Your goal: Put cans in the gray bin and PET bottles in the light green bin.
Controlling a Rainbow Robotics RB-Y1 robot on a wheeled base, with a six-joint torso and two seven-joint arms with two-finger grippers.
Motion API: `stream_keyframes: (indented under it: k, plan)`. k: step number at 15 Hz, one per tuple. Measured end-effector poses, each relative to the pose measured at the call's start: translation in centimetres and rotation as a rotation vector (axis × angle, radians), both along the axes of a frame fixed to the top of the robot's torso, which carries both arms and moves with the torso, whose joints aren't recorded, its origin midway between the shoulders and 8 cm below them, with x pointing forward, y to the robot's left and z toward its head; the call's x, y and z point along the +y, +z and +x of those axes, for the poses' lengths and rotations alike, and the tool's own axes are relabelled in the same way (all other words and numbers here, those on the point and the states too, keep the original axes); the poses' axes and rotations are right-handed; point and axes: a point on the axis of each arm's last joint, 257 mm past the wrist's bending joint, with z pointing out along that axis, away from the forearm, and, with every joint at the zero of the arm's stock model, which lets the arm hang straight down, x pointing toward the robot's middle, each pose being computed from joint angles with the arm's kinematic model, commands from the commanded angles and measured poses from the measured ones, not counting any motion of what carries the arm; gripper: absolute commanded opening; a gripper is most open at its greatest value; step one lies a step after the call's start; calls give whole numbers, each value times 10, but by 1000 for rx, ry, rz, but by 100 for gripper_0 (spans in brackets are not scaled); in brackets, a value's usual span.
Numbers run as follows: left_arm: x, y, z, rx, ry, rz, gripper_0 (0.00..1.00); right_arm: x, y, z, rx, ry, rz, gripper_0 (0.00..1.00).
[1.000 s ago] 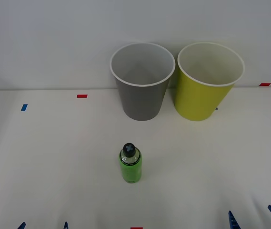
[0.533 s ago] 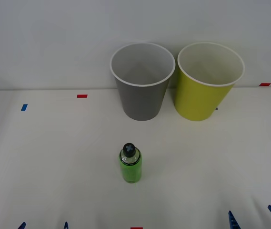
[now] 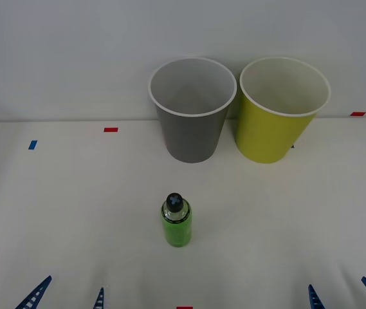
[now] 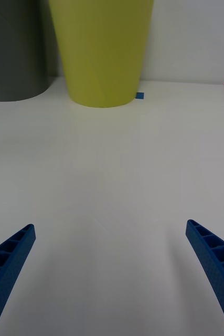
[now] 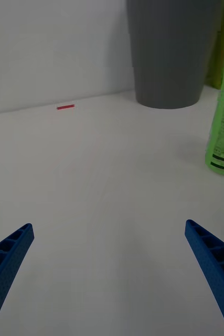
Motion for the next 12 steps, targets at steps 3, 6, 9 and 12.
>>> stream_keyframes:
  k: [3,6,9,12]
  plan:
    - [-34,10,12,-39,-178,10,100,0,0,0,0,0,0,100]
    - [-62,18,17,-68,-295,-2,100,0,0,0,0,0,0,100]
    - [-76,20,27,-88,-349,-3,100,0,0,0,0,0,0,100]
    - [-94,21,45,-114,-394,-19,100,0,0,0,0,0,0,100]
